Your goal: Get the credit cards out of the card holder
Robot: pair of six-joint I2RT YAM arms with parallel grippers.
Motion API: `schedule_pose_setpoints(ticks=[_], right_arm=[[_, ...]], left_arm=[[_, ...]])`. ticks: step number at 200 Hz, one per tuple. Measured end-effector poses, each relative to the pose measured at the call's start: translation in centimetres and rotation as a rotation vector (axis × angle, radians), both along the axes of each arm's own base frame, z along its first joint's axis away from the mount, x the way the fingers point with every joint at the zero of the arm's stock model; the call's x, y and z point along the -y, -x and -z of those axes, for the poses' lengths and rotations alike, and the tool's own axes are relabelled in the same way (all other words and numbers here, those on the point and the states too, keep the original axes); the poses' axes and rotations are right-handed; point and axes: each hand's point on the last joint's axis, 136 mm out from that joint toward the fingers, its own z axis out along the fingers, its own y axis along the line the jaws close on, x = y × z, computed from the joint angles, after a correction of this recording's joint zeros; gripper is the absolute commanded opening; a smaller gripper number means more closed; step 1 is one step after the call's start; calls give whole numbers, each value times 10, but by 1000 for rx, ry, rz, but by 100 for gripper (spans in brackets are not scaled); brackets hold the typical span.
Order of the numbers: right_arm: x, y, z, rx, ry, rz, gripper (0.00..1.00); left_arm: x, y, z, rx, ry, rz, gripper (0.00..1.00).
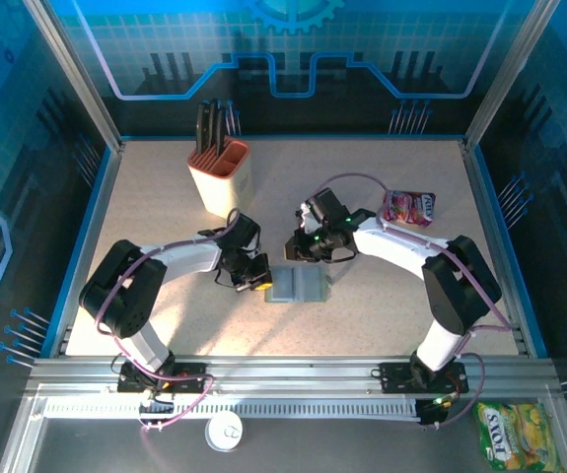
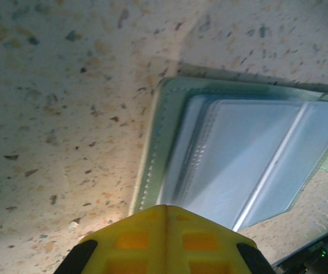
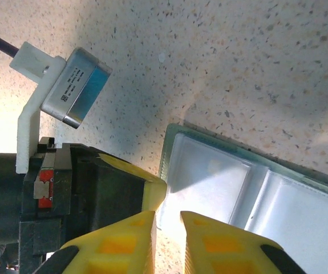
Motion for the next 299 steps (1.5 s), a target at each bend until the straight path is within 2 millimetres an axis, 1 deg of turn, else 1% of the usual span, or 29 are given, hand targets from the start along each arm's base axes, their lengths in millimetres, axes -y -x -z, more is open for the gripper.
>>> schedule_pose_setpoints(ticks=[38,57,98,109,117,154,191,242,280,299], right_arm=[[-11,10,5,-33,-11,-17,25],[-15,14,12,-56,-11,-18,27],[-14,25,29,-109,5,-15,30],[-14,27,31,-121,4,-15,34],[-14,28,32,-128,4,-16,35],[-21,33,41,-152,-1,-35,35],[-23,38,55,-183,18,-46,35],[-21,39,58,-184,31,-46,35],[-16,42,68,-201,68,-47,35],[-16,41,68,-198,71,-52,35]], left_arm=[[-4,1,2,-3,-5,-2,0],[-6,3,5,-9,-9,-1,0],[-6,4,7,-8,-8,-1,0],[-6,5,8,-7,-7,-1,0],[-6,4,8,-5,-6,-1,0],[-6,4,8,-4,-5,-1,0],[-6,4,8,-4,-5,-1,0],[-7,4,8,-4,-3,-4,0],[-7,4,8,-6,-1,-5,0],[-7,4,8,-6,-1,-5,0]])
